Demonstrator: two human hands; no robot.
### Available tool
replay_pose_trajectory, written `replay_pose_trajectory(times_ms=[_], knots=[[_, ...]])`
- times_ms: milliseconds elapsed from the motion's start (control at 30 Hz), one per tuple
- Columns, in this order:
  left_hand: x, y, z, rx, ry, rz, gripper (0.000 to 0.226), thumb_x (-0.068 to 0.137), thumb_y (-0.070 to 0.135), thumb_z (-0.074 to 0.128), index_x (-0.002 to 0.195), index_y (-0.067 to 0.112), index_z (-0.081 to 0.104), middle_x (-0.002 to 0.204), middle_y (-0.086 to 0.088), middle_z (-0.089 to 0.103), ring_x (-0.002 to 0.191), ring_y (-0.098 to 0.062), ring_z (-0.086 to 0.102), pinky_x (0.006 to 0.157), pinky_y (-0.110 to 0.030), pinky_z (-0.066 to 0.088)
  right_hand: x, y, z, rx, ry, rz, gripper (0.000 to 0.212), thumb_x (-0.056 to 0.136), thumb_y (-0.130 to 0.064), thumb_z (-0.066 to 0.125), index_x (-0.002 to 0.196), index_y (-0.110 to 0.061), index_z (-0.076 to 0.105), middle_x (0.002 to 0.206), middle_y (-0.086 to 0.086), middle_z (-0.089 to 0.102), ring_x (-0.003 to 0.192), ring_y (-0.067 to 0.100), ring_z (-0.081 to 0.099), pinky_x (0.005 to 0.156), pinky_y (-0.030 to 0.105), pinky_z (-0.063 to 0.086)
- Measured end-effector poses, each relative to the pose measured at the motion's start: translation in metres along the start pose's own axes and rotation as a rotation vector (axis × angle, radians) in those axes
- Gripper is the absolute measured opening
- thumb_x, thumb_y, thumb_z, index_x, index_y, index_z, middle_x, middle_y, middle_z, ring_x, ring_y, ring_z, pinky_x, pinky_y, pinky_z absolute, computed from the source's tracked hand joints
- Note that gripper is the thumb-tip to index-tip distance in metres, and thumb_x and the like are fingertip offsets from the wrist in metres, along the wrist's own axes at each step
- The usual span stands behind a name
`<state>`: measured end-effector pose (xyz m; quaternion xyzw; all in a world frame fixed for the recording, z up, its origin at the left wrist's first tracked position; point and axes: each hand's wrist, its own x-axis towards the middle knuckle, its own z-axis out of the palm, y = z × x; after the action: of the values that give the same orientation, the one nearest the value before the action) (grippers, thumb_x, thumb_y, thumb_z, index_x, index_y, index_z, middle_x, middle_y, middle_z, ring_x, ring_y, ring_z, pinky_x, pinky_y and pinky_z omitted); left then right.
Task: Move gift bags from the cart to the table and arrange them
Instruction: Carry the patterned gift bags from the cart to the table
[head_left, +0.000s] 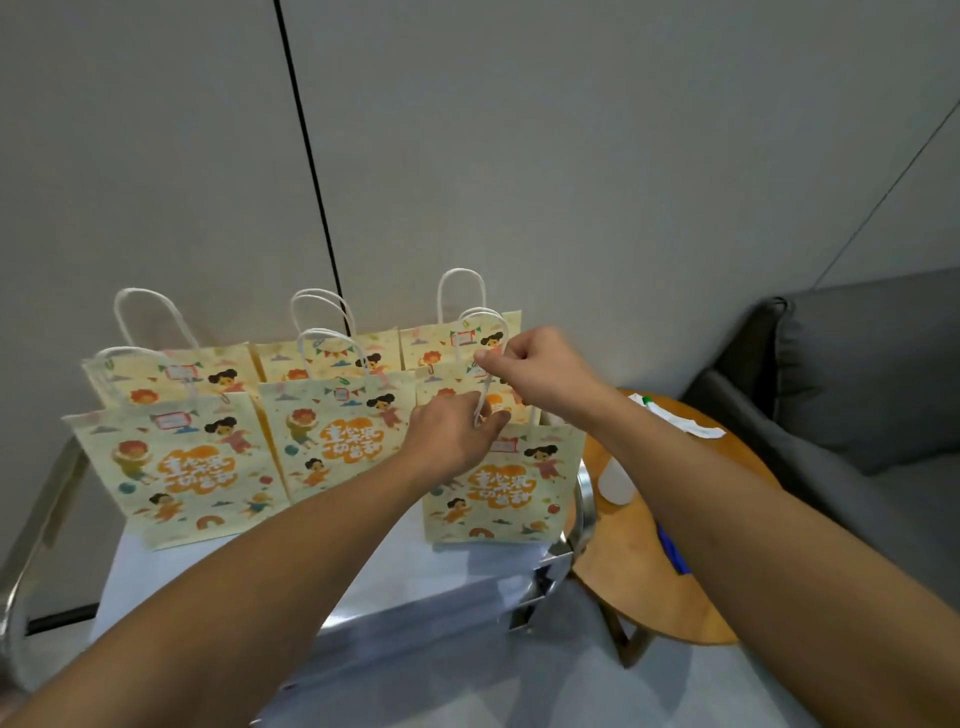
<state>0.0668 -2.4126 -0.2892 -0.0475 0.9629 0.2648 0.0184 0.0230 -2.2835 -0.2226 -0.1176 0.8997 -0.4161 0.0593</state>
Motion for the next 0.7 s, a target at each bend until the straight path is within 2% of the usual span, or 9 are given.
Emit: replay_pose_trajectory(times_ms=[100,167,233,333,433,500,567,633,700], knots=[[-0.026,0.011,-0.013,0.029,0.028,0.003,0.043,0.099,0.061,0.042,0.114,0.029,0.067,0.102,-0.001,0.070,0.100,-0.025,0.061,0.084,-0.038,0.040,-0.025,-0.012,-0.013,0.032,0.034,-0.044,0.052,0.089,-0.048,0.070,0.054,-0.017,0.048,0.052,0.003,0.040,0.056,0.023,0.049,0.069,0.049,0.057],[-0.048,0.021,-0.022,0.014,0.027,-0.003,0.039,0.099,0.060,0.045,0.111,0.030,0.067,0.102,0.000,0.070,0.101,-0.024,0.061,0.090,-0.040,0.044,-0.045,-0.021,-0.022,0.025,0.061,-0.070,0.053,0.090,-0.048,0.070,0.052,-0.017,0.048,0.045,-0.005,0.037,0.051,0.017,0.046,0.061,0.040,0.052],[-0.069,0.033,-0.030,0.015,0.011,-0.006,0.035,0.098,0.059,0.048,0.105,0.032,0.067,0.101,0.001,0.069,0.098,-0.023,0.062,0.093,-0.043,0.048,-0.069,-0.029,-0.030,0.040,0.083,-0.097,0.050,0.091,-0.048,0.069,0.057,-0.013,0.055,0.043,-0.007,0.040,0.048,0.012,0.046,0.057,0.034,0.046],[-0.103,0.052,-0.036,0.005,-0.009,-0.017,0.029,0.097,0.058,0.052,0.099,0.033,0.066,0.099,0.002,0.069,0.093,-0.021,0.064,0.086,-0.039,0.052,-0.108,-0.036,-0.043,0.089,0.112,-0.126,0.052,0.090,-0.049,0.069,0.056,-0.013,0.055,0.047,-0.004,0.044,0.050,0.014,0.047,0.057,0.034,0.045],[-0.136,0.069,-0.034,0.039,-0.033,0.004,0.036,0.097,0.058,0.052,0.104,0.027,0.068,0.097,0.003,0.067,0.084,-0.016,0.061,0.079,-0.036,0.050,-0.146,-0.034,-0.056,0.097,0.151,-0.137,0.053,0.090,-0.048,0.069,0.055,-0.015,0.047,0.047,-0.001,0.037,0.049,0.018,0.042,0.055,0.033,0.038],[-0.154,0.081,-0.027,0.064,-0.059,0.045,0.039,0.097,0.059,0.050,0.106,0.026,0.068,0.098,0.003,0.068,0.087,-0.017,0.062,0.081,-0.038,0.052,-0.172,-0.029,-0.066,0.105,0.177,-0.115,0.057,0.090,-0.048,0.069,0.051,-0.016,0.042,0.044,-0.004,0.033,0.047,0.018,0.040,0.053,0.038,0.042],[-0.170,0.095,-0.016,0.094,-0.070,0.108,0.039,0.097,0.060,0.048,0.105,0.027,0.068,0.099,0.002,0.069,0.093,-0.021,0.063,0.086,-0.042,0.054,-0.199,-0.022,-0.078,0.124,0.202,-0.063,0.058,0.090,-0.050,0.069,0.049,-0.016,0.045,0.042,-0.005,0.036,0.045,0.017,0.043,0.057,0.043,0.053],[-0.182,0.112,-0.005,0.123,-0.077,0.191,0.037,0.098,0.060,0.046,0.100,0.029,0.067,0.097,0.002,0.068,0.094,-0.022,0.063,0.088,-0.041,0.052,-0.225,-0.014,-0.092,0.139,0.231,-0.002,0.055,0.090,-0.053,0.068,0.056,-0.013,0.051,0.051,0.004,0.040,0.049,0.018,0.045,0.055,0.041,0.053],[-0.193,0.133,0.007,0.116,-0.122,0.276,0.034,0.099,0.059,0.046,0.095,0.031,0.066,0.091,0.005,0.066,0.093,-0.019,0.061,0.087,-0.038,0.050,-0.254,-0.006,-0.106,0.150,0.285,0.054,0.054,0.090,-0.054,0.067,0.059,-0.013,0.051,0.057,0.008,0.037,0.051,0.020,0.043,0.052,0.035,0.047]])
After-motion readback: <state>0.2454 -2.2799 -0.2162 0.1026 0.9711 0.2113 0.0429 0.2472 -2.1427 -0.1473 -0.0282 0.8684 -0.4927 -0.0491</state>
